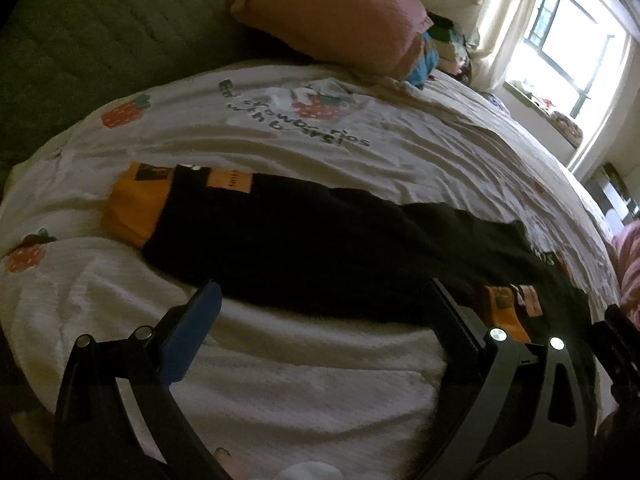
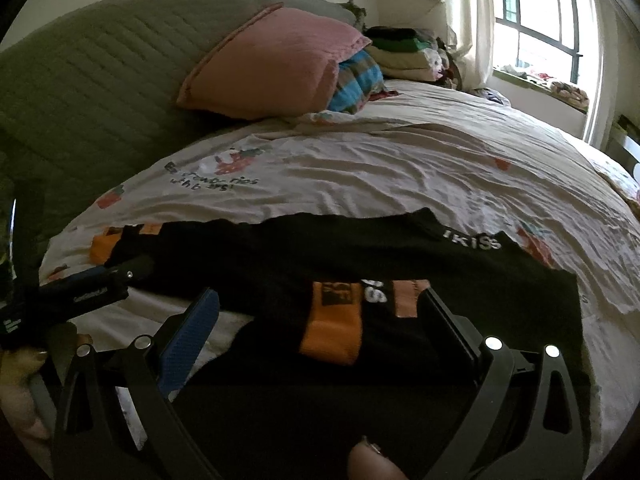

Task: Fold small clothes
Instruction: 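Move the left tool along the pant leg to the other orange cuff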

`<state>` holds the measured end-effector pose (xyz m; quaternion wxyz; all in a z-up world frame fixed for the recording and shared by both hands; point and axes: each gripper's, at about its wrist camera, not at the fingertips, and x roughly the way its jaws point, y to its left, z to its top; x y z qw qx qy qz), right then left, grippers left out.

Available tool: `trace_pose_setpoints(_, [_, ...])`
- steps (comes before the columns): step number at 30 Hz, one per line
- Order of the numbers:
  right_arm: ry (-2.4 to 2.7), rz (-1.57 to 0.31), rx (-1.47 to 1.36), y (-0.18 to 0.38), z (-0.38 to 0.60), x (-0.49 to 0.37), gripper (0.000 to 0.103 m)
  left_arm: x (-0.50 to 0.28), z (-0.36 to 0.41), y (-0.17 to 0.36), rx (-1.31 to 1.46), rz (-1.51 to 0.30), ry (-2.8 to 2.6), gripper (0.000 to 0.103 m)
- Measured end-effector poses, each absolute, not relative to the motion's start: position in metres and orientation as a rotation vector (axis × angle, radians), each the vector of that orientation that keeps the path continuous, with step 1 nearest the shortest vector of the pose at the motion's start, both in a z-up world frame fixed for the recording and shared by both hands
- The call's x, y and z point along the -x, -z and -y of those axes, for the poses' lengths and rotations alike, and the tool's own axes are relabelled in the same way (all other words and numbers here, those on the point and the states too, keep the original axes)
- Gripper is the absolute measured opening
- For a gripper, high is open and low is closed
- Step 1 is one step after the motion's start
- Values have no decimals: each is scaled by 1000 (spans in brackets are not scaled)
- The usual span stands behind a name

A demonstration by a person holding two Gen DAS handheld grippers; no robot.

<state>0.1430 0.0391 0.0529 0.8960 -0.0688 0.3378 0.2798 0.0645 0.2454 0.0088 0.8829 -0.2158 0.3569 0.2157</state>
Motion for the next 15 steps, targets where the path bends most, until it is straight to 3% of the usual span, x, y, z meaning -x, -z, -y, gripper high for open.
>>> trace_pose_setpoints(15, [-626,-709,180,-44,-76,-147,98,-55,-292,5,510,-769,-546,93])
